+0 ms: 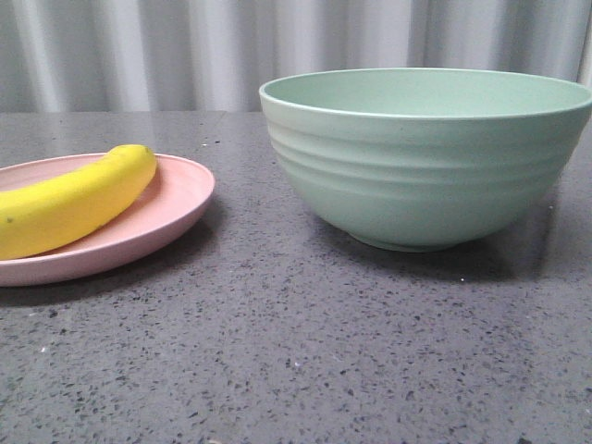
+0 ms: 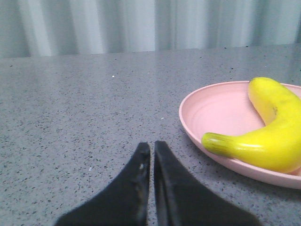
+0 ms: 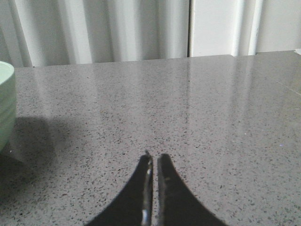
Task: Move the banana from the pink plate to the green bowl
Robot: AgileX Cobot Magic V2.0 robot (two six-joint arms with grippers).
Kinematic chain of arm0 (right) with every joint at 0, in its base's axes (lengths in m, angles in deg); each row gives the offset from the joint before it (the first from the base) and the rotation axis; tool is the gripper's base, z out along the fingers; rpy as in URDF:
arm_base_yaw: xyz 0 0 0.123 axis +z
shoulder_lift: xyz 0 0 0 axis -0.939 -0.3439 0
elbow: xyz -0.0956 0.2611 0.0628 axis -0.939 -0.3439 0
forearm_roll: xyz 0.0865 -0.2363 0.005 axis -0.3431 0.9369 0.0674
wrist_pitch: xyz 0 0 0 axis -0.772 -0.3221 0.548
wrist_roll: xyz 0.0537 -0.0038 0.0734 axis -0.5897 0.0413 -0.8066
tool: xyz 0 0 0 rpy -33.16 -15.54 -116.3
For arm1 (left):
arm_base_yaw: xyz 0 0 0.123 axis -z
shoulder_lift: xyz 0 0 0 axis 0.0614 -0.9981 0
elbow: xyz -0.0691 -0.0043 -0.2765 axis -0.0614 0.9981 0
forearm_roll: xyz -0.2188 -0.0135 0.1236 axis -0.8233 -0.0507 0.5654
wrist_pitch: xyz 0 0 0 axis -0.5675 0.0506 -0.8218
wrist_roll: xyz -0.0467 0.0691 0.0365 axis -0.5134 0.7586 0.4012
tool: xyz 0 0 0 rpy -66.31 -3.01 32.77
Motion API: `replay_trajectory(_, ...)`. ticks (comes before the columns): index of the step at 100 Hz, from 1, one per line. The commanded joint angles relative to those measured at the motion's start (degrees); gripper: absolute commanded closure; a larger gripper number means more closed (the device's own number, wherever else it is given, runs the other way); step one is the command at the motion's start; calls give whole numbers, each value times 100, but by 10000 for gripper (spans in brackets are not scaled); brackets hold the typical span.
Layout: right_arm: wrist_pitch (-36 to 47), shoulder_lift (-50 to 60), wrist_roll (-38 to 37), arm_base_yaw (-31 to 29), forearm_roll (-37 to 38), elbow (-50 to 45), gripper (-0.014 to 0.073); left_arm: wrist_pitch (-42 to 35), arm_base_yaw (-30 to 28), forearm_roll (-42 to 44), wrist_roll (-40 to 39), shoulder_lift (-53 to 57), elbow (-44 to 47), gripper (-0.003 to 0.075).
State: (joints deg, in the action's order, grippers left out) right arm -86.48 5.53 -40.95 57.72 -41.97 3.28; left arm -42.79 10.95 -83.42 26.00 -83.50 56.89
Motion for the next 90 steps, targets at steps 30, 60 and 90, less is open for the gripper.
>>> replay_trajectory(30, 471, 127, 30, -28, -23, -115, 657, -523, -10, -22, -39, 143, 59, 741)
replay_trajectory(60, 414, 127, 30, -28, -119, -104, 657, -696, -10, -449, -39, 143, 37, 741)
replay_trajectory(90, -356, -30, 30, -18, -223, 547, 657, -568, -10, -640, -39, -101, -652, 741)
